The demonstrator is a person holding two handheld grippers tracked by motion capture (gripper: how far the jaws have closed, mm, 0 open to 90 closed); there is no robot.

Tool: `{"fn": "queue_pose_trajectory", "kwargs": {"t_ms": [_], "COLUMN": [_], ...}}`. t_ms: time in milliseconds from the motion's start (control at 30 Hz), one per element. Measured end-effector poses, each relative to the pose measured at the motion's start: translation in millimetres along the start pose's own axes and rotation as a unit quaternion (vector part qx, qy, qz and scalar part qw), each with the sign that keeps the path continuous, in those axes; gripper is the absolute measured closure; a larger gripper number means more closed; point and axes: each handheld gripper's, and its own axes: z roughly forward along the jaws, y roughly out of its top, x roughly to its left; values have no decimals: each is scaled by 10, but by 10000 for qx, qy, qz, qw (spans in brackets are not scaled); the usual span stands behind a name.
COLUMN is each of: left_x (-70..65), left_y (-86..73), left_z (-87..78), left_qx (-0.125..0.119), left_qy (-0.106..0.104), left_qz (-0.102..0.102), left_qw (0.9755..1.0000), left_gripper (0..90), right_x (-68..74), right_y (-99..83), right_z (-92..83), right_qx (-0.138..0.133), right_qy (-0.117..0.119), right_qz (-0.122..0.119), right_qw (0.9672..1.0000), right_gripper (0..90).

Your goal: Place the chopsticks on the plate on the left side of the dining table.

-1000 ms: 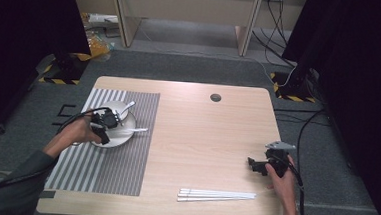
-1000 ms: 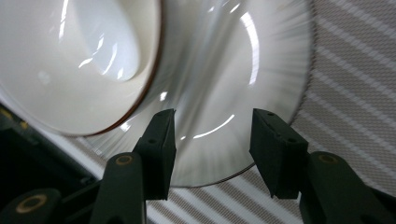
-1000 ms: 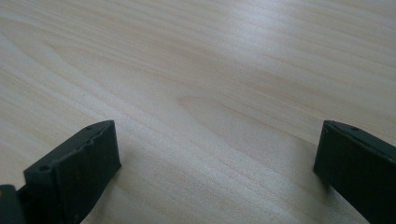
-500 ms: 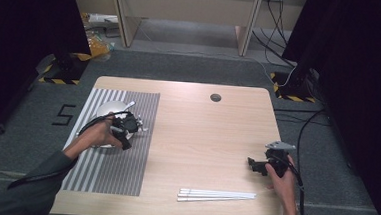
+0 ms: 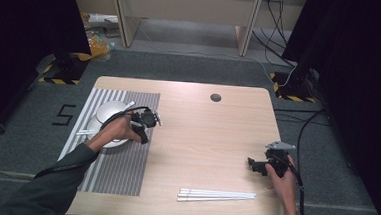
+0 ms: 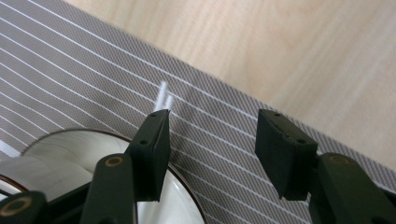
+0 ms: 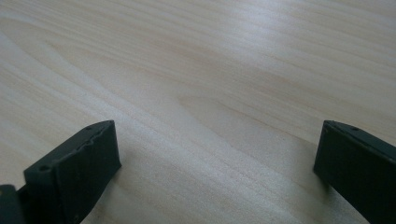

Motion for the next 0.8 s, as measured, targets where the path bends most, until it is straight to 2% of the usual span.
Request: {"fn": "queue_pose_trajectory", "kwargs": {"t_ms": [467, 767, 800], "left_x": [185, 287, 327], "left_y": [296, 335, 331], "left_z": [90, 175, 198], "left_qx": [-33, 27, 48], "left_qy": [88, 173, 138], "left_qz": [-252, -419, -487], "left_qw": [9996, 9990, 9987], "left_gripper": [453, 455, 455], "right_x": [1, 0, 0], "right_y": [0, 0, 0], "right_z": [0, 0, 0], "right_qx": [0, -2, -1], "right_qy": [7, 8, 9], "right_qz": [-2, -9, -9], "right_qw": [10000, 10000, 10000], "right_gripper": [2, 2, 2]}}
